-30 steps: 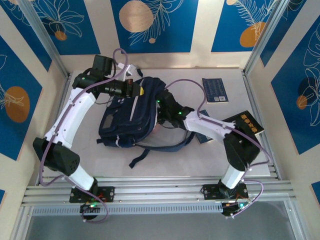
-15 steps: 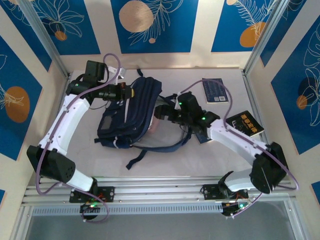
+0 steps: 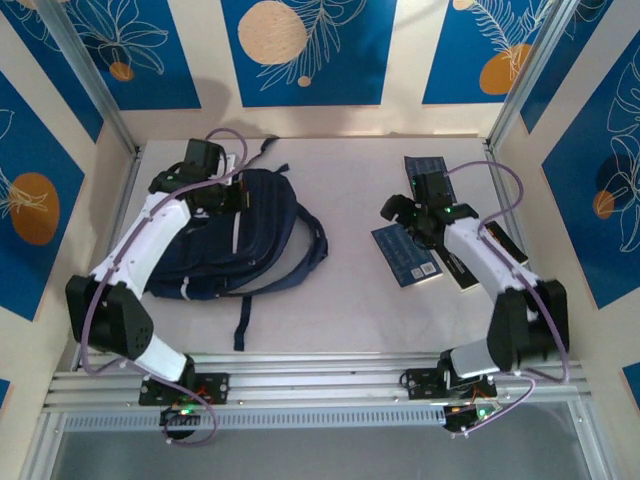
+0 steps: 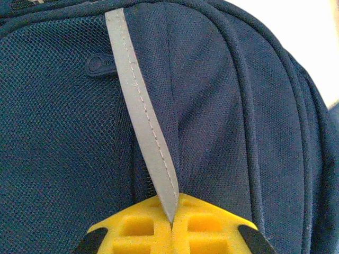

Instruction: Pack the student bag

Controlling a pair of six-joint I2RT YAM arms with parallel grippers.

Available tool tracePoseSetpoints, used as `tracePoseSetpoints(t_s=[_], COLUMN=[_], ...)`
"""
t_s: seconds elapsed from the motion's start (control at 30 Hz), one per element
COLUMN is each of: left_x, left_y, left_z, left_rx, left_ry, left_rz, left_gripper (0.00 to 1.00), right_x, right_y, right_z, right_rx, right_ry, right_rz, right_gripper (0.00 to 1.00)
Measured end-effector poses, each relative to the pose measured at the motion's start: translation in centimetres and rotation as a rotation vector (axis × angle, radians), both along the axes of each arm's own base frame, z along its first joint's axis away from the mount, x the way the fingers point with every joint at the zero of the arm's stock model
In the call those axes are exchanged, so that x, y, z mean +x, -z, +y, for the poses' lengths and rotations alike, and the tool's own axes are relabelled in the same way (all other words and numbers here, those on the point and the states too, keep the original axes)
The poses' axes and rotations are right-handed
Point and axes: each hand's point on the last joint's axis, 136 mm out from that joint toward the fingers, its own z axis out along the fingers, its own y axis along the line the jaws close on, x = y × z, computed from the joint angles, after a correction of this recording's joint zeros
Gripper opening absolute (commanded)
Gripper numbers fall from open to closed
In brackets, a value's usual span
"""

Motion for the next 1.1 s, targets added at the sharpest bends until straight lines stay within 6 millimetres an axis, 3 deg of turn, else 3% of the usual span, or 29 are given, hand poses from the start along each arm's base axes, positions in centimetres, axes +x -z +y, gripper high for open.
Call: tracePoseSetpoints(t_s=[0.13,0.33,0.47,0.6,0.73,0.97,1.1], left_x=[2.0,3.7,2.4,0.4,-2.1,-5.3,-6.4], left_y=[2.2,1.4,-0.4,-2.6,-4.1,-2.4,0.0], left_z=[0.8,0.8,0.3,-0.8,-4.1,-10.0,-13.4], left_rx=[0.018,-0.051,-0.094,-0.138,-0.202,-0.267,-0.321], left_ry=[-0.072,-0.13,-0.114,-0.07,0.035,0.192,0.242], left_rz=[0.038,-0.016,-0.06,-0.12,-0.154,-0.085,-0.008], left_gripper=[0.3,0.48,0.52,0.53,0.53,0.53,0.53], right_x=[2.2,5.4,6.4,5.9,5.0,3.3,1.7], right_y=[2.7,4.9,6.8,8.8,9.9,10.2,10.1], right_z=[-2.6,-4.7,-4.6,-3.8,-2.8,-1.3,-0.3], right_rx=[-0.035,-0.023,0.006,0.044,0.07,0.075,0.082], right_ry=[0.049,0.026,-0.033,-0.097,-0.136,-0.171,-0.181], right_rz=[0.111,0.195,0.25,0.323,0.37,0.368,0.364], right_gripper=[0.95,0.97,0.97,0.97,0.97,0.96,0.96])
